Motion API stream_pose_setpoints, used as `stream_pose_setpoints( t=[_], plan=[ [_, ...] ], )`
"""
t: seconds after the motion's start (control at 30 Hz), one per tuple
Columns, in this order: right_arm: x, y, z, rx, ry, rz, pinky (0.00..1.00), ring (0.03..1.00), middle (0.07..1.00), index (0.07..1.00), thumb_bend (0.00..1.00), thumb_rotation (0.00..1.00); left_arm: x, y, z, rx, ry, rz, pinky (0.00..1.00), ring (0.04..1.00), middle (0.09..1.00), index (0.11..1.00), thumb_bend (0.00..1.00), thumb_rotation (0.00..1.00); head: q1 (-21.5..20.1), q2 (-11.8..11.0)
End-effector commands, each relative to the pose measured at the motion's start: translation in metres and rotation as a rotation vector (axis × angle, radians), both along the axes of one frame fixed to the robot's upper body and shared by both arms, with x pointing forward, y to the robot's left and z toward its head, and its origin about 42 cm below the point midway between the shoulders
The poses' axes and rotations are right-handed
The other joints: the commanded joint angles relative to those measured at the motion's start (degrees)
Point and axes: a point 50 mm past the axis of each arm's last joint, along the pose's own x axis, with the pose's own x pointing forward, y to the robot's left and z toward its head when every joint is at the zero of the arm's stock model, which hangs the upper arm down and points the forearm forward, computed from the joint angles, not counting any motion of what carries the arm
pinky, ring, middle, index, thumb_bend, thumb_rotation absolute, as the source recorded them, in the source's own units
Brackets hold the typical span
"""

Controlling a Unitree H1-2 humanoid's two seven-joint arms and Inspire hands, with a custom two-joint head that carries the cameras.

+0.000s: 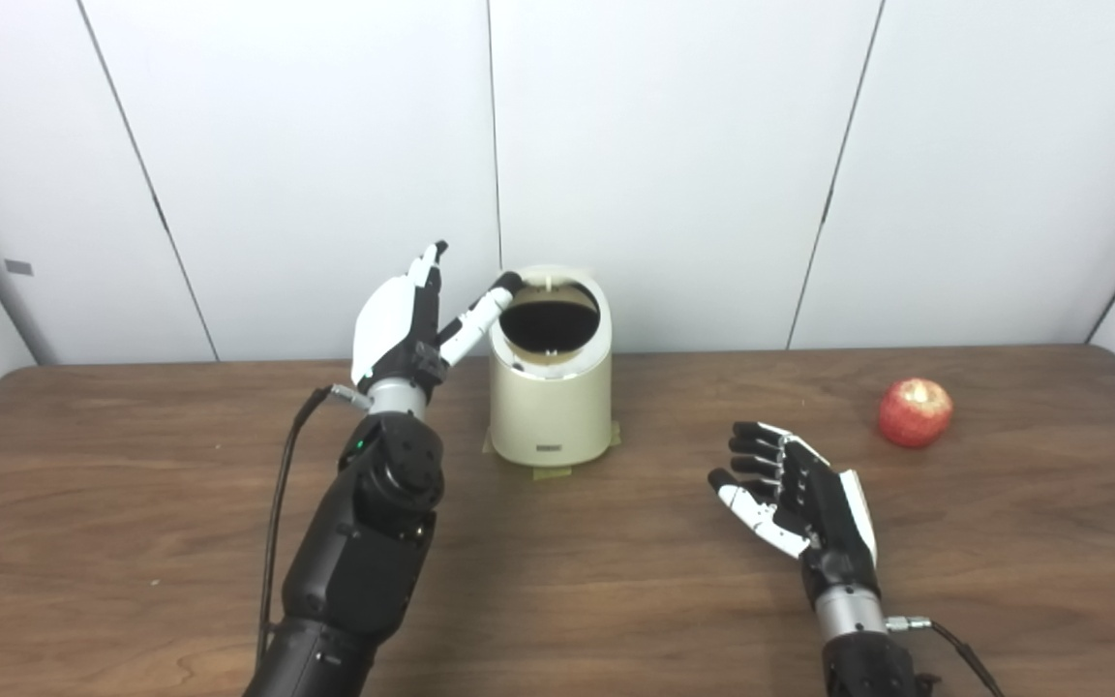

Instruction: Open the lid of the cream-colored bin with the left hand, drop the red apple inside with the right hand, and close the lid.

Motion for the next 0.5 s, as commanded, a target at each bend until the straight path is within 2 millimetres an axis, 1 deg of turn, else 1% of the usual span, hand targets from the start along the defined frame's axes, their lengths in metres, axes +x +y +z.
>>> stream_pose_setpoints(
  t=[0.0, 0.1, 0.13, 0.17, 0.2, 0.23, 0.27, 0.3, 0.37, 0.4, 0.47],
  plan=[
    [0.008, 0.004, 0.016, 0.008, -0.066, 0.011, 0.61, 0.695, 0.712, 0.707, 0.27, 0.22, -0.007, -0.001, 0.028, -0.043, -0.143, -0.028, 1.0, 1.0, 1.0, 1.0, 0.66, 1.0, -0.18, 0.01],
    [0.007, 0.004, 0.017, 0.016, -0.064, 0.006, 0.61, 0.699, 0.712, 0.707, 0.27, 0.22, -0.031, 0.014, 0.018, -0.139, -0.165, -0.053, 1.0, 1.0, 1.0, 1.0, 0.7, 1.0, 0.03, 0.07],
    [0.007, 0.004, 0.018, 0.021, -0.062, 0.002, 0.61, 0.7, 0.712, 0.706, 0.27, 0.21, -0.039, 0.021, 0.014, -0.177, -0.178, -0.062, 1.0, 1.0, 1.0, 1.0, 0.66, 1.0, 0.03, 0.07],
    [0.007, 0.004, 0.018, 0.024, -0.064, -0.001, 0.61, 0.702, 0.713, 0.706, 0.27, 0.21, -0.047, 0.028, 0.009, -0.206, -0.188, -0.065, 1.0, 1.0, 1.0, 1.0, 0.58, 1.0, 0.03, 0.07],
    [0.007, 0.004, 0.017, 0.026, -0.066, -0.001, 0.61, 0.7, 0.71, 0.704, 0.27, 0.2, -0.054, 0.036, 0.004, -0.219, -0.193, -0.067, 1.0, 1.0, 1.0, 1.0, 0.52, 1.0, -0.31, -0.39],
    [0.007, 0.003, 0.017, 0.027, -0.068, 0.0, 0.61, 0.701, 0.711, 0.704, 0.27, 0.2, -0.058, 0.041, 0.001, -0.222, -0.195, -0.068, 1.0, 1.0, 1.0, 1.0, 0.46, 1.0, -0.28, -0.41],
    [0.008, 0.003, 0.016, 0.028, -0.066, -0.002, 0.61, 0.702, 0.712, 0.705, 0.27, 0.19, -0.065, 0.052, -0.007, -0.23, -0.197, -0.057, 1.0, 1.0, 1.0, 1.0, 0.43, 1.0, -0.23, -0.55],
    [0.008, 0.002, 0.016, 0.03, -0.063, -0.004, 0.62, 0.711, 0.719, 0.71, 0.26, 0.19, -0.07, 0.061, -0.013, -0.243, -0.201, -0.049, 1.0, 1.0, 0.998, 0.985, 0.38, 1.0, -0.19, -0.63],
    [0.008, 0.001, 0.016, 0.035, -0.067, -0.006, 0.62, 0.715, 0.722, 0.712, 0.26, 0.19, -0.081, 0.076, -0.025, -0.285, -0.211, -0.048, 1.0, 0.996, 0.989, 0.969, 0.34, 1.0, -0.11, -0.74],
    [0.008, 0.001, 0.016, 0.039, -0.073, -0.008, 0.62, 0.711, 0.718, 0.706, 0.26, 0.17, -0.086, 0.083, -0.031, -0.324, -0.213, -0.058, 0.97, 0.978, 0.968, 0.951, 0.29, 1.0, 0.02, -0.75],
    [0.008, 0.0, 0.018, 0.038, -0.09, -0.013, 0.62, 0.709, 0.714, 0.701, 0.26, 0.16, -0.096, 0.095, -0.041, -0.387, -0.216, -0.081, 0.95, 0.964, 0.953, 0.935, 0.25, 1.0, 0.33, -0.63]
  ],
)
